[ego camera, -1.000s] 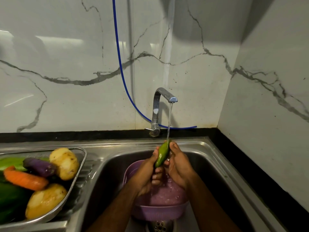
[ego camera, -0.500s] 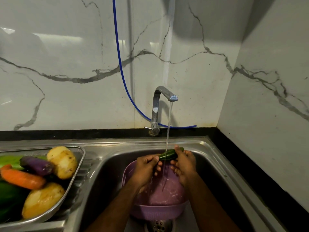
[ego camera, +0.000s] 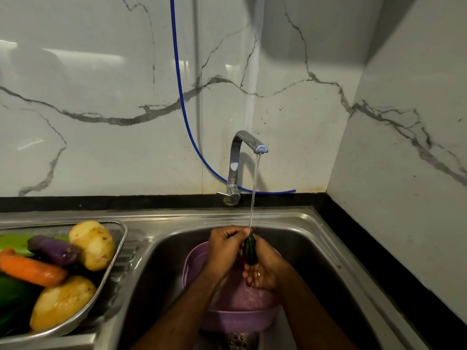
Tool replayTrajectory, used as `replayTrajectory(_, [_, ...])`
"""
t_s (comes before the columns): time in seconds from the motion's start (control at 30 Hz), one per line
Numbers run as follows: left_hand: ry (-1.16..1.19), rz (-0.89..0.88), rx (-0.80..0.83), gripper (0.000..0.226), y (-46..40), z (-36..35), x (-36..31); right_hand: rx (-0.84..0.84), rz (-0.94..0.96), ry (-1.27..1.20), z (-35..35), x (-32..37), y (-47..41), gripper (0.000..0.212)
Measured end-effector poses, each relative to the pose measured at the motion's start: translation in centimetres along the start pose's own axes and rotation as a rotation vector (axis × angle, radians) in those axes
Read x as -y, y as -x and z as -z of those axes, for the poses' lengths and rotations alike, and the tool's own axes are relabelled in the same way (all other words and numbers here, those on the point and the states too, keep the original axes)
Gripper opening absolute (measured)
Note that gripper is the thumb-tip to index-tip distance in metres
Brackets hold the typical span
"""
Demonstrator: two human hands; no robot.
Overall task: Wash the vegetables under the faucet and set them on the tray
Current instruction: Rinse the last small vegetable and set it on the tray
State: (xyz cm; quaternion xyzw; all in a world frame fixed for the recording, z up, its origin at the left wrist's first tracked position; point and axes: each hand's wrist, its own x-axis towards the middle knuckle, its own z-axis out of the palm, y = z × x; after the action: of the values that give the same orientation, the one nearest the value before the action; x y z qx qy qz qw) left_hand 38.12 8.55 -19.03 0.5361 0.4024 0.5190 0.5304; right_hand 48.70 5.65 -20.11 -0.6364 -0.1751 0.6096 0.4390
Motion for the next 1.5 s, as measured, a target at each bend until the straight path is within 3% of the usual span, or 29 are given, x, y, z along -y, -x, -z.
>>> replayTrajectory(0.13, [-0.278,-0.238,-0.022,0.023,0.2,-0.2,0.0,-0.05,0.077,0.019,-0.1,0.1,-0.1,0.06])
replayTrajectory(0.23, [-0.285,-0.252,-0.006,0.03,-0.1,-0.2,0.0,-0.103,0.113,-0.032,-0.3,0.1,-1.0,0.061])
replayTrajectory(0.33, [-0.207,-0.055,-0.05,0.034,-0.3,-0.1,0.2,-0.121,0.212,-0.079,-0.4,0.6,-1.4,0.05])
replayTrajectory(0.43, [0.065,0.189,0.058,0.029,0.2,0.4,0.5,-0.066,0.301,-0.182,-0.4,1.1,-1.3,0.046])
replayTrajectory(0.6, [0.31,0.368,0.164,0.027,0.2,0.6,0.2,-0.089,0.394,-0.266,-0.2,1.6,-0.6,0.036])
replayTrajectory(0.67, [0.312,0.37,0.181,0.026,0.2,0.7,0.4,-0.08,0.427,-0.275,0.2,1.7,-0.6,0.052])
replayTrajectory(0.83, [0.268,0.331,0.136,0.024,0.0,1.0,0.9,-0.004,0.448,-0.278,0.1,1.7,0.3,0.057])
replayTrajectory(1.0, [0.158,0.224,0.184,0.008,0.3,1.5,1.2,0.01,0.497,-0.179,-0.9,0.9,0.3,0.095])
replayTrajectory(1.13, [-0.024,0.072,0.202,0.022,0.1,1.9,1.5,-0.114,0.562,-0.148,-1.4,0.7,0.2,0.064])
replayTrajectory(1.27, [-0.103,0.053,0.199,0.034,0.0,2.4,1.8,-0.134,0.461,-0.168,-1.4,1.1,0.1,0.028])
replayTrajectory(1.37, [-0.072,0.078,0.207,0.034,0.2,2.4,1.9,-0.148,0.435,-0.104,-1.2,1.4,0.3,0.022])
replayTrajectory(1.5, [-0.033,0.143,0.238,0.023,0.8,1.9,1.3,-0.015,0.452,-0.264,-0.9,1.6,0.8,0.021])
